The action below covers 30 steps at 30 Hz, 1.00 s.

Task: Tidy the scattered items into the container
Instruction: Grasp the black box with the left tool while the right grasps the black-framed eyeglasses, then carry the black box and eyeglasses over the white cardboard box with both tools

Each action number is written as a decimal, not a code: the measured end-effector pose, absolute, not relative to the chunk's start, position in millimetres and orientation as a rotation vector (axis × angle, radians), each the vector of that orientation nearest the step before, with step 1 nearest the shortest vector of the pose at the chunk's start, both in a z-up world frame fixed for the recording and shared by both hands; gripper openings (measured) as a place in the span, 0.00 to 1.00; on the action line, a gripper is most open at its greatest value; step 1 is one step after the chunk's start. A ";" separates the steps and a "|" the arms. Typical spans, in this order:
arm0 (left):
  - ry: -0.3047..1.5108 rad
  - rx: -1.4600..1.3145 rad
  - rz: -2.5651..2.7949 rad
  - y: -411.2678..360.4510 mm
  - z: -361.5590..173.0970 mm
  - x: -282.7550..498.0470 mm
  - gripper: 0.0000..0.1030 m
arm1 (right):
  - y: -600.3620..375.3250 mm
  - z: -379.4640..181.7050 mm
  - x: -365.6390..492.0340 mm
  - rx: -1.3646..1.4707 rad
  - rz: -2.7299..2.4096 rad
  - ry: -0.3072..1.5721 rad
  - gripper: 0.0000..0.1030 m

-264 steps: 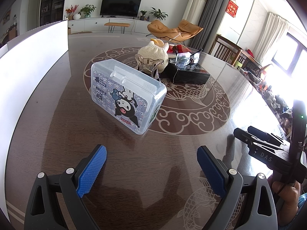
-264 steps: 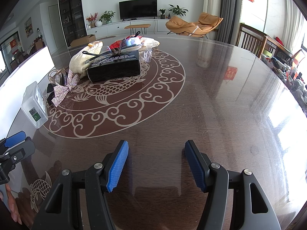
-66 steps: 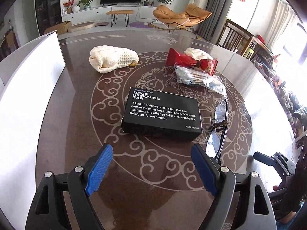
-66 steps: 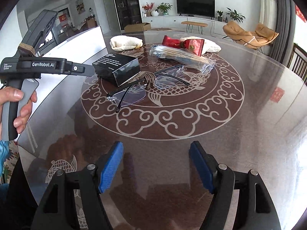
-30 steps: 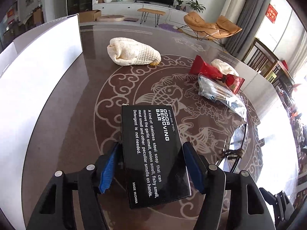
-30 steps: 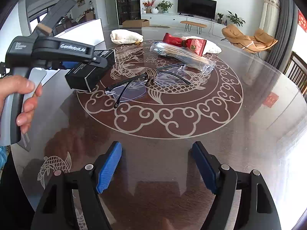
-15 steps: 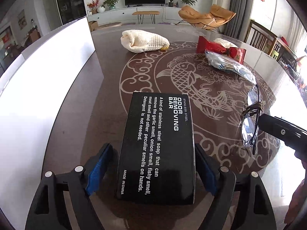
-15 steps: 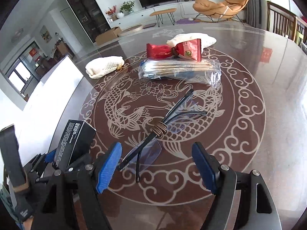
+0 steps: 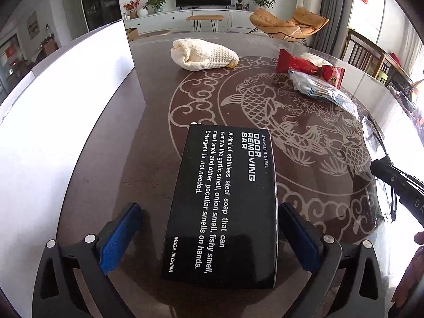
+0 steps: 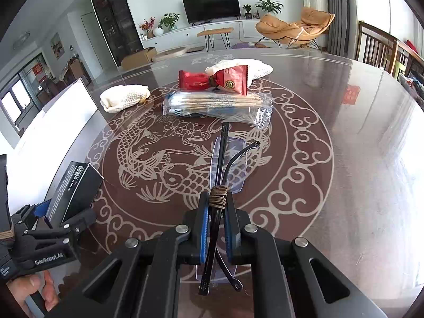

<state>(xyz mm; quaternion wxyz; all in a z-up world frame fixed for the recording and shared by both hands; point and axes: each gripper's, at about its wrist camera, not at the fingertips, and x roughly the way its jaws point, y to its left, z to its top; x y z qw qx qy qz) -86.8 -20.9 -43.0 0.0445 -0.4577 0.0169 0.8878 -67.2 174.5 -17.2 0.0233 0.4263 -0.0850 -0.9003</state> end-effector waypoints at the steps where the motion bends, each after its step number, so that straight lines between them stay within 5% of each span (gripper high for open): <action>1: 0.041 -1.390 2.723 -20.5 -40.1 -84.1 0.56 | 177.8 -12.5 -59.5 1.302 -2.792 -0.267 0.10; 30: -0.072 -1.344 2.651 -9.7 -32.3 -24.7 0.56 | 160.5 -4.7 -0.4 1.217 -2.714 -0.266 0.11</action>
